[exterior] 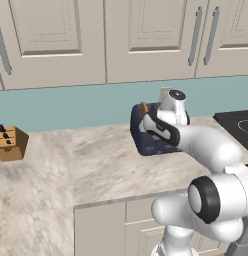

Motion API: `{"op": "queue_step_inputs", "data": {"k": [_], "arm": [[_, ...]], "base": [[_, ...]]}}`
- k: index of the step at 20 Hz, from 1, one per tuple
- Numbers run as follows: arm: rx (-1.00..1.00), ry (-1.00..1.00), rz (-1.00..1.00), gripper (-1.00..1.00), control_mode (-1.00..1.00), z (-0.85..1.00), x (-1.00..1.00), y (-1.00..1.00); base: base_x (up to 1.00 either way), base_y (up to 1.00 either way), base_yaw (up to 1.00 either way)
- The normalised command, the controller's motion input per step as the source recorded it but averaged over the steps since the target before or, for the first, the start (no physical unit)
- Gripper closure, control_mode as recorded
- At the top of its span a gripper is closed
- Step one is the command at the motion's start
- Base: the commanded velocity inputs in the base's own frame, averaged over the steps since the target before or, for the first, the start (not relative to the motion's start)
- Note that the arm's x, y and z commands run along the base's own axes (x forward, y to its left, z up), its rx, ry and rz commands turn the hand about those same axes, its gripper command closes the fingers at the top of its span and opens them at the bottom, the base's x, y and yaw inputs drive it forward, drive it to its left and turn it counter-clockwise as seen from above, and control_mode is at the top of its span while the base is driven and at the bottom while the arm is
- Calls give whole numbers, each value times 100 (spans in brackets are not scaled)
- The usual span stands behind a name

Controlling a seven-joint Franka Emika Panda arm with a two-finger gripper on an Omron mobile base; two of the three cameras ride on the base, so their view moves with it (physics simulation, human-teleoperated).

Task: Start the toaster. Once the lever pops up, take the bread to the plate on the dining counter.

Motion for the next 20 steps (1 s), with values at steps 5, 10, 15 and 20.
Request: {"op": "queue_step_inputs", "data": {"k": [5,10,15,20], "arm": [[0,0,-1,-100,-100,-8,7,0],[0,0,0,-100,-100,-12,5,0],[0,0,0,-100,-100,-15,1,0],[0,0,0,-100,-100,-16,1,0]], "base": [[0,0,0],[0,0,0],[0,0,0],[0,0,0]]}}
